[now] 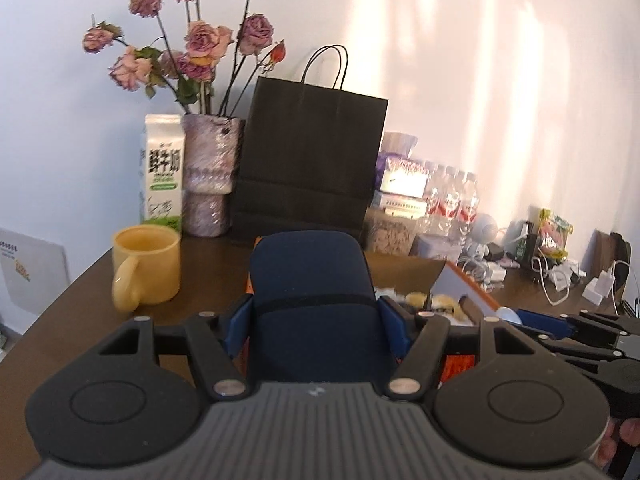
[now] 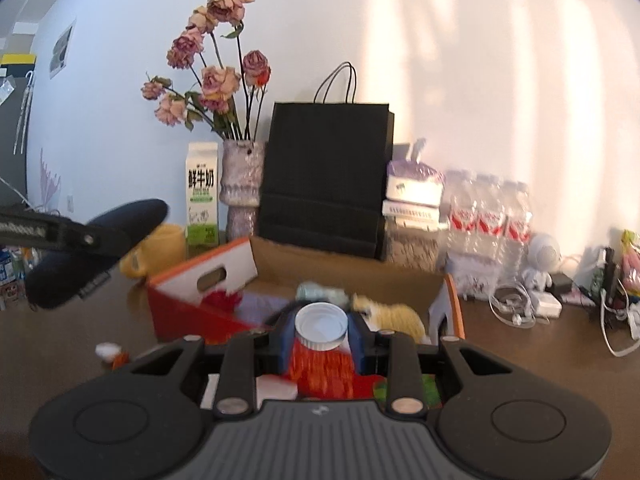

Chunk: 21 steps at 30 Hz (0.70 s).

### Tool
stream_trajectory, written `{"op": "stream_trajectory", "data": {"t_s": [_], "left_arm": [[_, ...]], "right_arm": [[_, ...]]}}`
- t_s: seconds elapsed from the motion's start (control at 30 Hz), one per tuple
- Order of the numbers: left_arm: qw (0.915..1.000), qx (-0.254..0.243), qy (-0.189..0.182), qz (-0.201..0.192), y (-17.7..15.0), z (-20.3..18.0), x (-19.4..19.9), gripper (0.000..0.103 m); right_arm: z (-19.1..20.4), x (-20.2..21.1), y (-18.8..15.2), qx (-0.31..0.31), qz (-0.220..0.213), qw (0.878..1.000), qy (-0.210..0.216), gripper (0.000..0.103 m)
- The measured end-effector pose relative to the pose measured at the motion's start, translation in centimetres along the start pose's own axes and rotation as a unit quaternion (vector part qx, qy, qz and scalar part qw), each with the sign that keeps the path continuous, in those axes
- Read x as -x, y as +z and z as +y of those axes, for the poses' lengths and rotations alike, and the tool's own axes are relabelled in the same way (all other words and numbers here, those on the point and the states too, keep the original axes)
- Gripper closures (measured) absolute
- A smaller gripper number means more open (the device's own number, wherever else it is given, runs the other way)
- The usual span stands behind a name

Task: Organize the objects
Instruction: 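Lift the navy case with the left tool while the right tool carries the cap toward the box, then open both tools to drop the navy case and white cap into the box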

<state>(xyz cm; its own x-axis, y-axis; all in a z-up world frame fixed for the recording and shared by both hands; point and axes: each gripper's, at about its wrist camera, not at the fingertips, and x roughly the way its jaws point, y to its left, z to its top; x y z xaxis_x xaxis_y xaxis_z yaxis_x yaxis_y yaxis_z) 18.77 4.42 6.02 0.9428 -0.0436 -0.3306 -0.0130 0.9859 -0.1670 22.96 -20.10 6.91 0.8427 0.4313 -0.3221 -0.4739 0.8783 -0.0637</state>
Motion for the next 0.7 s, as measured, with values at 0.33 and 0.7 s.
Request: {"op": "stream_trajectory", "data": {"t_s": [0.33,0.7], "left_arm": [[0.9998,0.011,0.005,-0.015,2.7,-1.1,-7.2,0.036],[0.9999,-0.006,0.013,-0.003,2.2,-1.7,-13.8,0.036]], "right_arm": [[0.8,-6.9,4.0,0.009,-0.007,1.000,0.013,0.076],[-0.6,-13.2,3.7,-0.039,0.008,0.999,0.025,0.076]]}}
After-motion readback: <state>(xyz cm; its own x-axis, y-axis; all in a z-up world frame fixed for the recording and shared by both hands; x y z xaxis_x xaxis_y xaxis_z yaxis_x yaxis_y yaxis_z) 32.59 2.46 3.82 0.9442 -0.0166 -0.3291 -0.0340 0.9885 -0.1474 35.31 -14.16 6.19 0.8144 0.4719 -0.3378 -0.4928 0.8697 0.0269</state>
